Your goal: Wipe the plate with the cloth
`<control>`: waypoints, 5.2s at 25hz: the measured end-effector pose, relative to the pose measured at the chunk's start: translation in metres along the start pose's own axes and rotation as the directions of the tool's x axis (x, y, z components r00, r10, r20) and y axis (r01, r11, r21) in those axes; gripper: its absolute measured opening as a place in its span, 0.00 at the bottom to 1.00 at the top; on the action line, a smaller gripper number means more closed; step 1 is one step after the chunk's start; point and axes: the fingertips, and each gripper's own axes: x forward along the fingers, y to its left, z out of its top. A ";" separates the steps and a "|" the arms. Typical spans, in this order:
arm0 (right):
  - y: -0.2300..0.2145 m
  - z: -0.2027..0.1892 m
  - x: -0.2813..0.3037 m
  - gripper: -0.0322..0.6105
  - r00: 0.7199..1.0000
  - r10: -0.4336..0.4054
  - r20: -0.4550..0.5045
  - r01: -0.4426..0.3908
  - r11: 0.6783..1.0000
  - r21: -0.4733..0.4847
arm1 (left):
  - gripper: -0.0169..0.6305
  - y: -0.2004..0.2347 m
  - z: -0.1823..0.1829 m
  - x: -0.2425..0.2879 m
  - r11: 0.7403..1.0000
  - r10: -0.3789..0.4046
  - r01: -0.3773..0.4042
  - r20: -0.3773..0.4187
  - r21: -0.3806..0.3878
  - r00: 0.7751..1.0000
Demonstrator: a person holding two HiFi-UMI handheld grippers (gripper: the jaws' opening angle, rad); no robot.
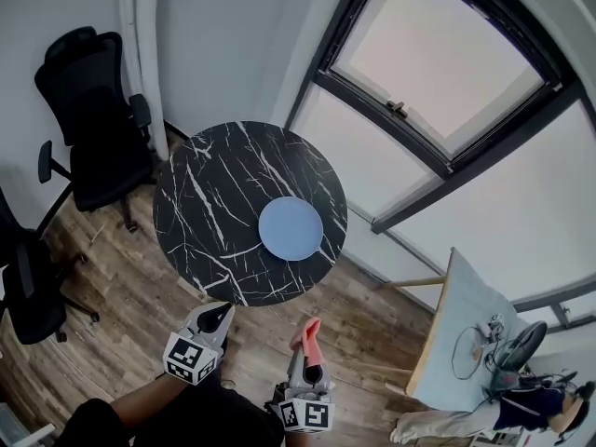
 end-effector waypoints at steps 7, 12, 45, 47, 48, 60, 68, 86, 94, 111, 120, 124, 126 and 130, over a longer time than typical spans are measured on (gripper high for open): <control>0.002 0.007 0.098 0.07 0.999 -0.024 -0.041 0.025 1.000 0.006 | 0.03 0.066 0.023 0.066 0.999 -0.036 0.034 -0.041 -0.031 0.999; 0.001 0.014 0.142 0.07 0.997 -0.058 -0.046 0.059 0.998 0.010 | 0.04 0.098 0.033 0.099 0.996 -0.069 0.066 -0.054 -0.054 0.996; -0.113 -0.002 0.312 0.07 0.978 0.110 -0.177 -0.108 0.994 0.020 | 0.23 0.141 -0.008 0.216 0.970 0.112 -0.155 -0.221 -0.187 0.969; -0.128 -0.012 0.325 0.07 0.974 0.104 -0.201 -0.101 0.995 0.024 | 0.23 0.145 -0.017 0.233 0.961 0.132 -0.184 -0.244 -0.207 0.961; -0.134 -0.017 0.330 0.07 0.971 0.101 -0.216 -0.096 0.995 0.032 | 0.23 0.146 -0.021 0.241 0.956 0.140 -0.198 -0.253 -0.217 0.957; -0.177 -0.100 0.396 0.07 0.905 0.159 -0.396 -0.122 0.986 0.117 | 0.29 0.179 -0.082 0.307 0.892 0.244 -0.364 -0.391 -0.269 0.888; -0.203 -0.168 0.425 0.07 0.828 0.020 -0.561 0.027 0.997 0.076 | 0.28 0.180 -0.126 0.327 0.873 0.207 -0.368 -0.440 -0.320 0.874; -0.213 -0.243 0.441 0.06 0.682 -0.131 -0.719 0.214 0.976 0.025 | 0.12 0.194 -0.177 0.338 0.845 0.168 -0.395 -0.523 -0.360 0.836; -0.220 -0.256 0.452 0.06 0.655 -0.159 -0.739 0.265 0.964 0.028 | 0.09 0.194 -0.176 0.343 0.865 0.165 -0.377 -0.522 -0.331 0.837; -0.179 -0.256 0.509 0.06 0.704 -0.027 -0.710 0.066 0.997 0.028 | 0.12 0.191 -0.179 0.343 0.932 0.129 -0.286 -0.531 -0.224 0.837; -0.123 -0.266 0.515 0.06 0.663 0.115 -0.740 -0.164 0.986 0.007 | 0.12 0.188 -0.180 0.342 0.944 0.114 -0.261 -0.542 -0.204 0.833; -0.101 -0.271 0.513 0.06 0.640 0.175 -0.749 -0.264 0.964 -0.001 | 0.13 0.188 -0.181 0.341 0.944 0.107 -0.257 -0.544 -0.207 0.832; -0.092 -0.274 0.509 0.06 0.620 0.202 -0.758 -0.305 0.952 0.004 | 0.13 0.187 -0.182 0.341 0.943 0.100 -0.255 -0.548 -0.215 0.831; -0.074 -0.279 0.496 0.06 0.568 0.255 -0.782 -0.400 0.916 0.008 | 0.13 0.187 -0.182 0.340 0.937 0.101 -0.263 -0.546 -0.228 0.832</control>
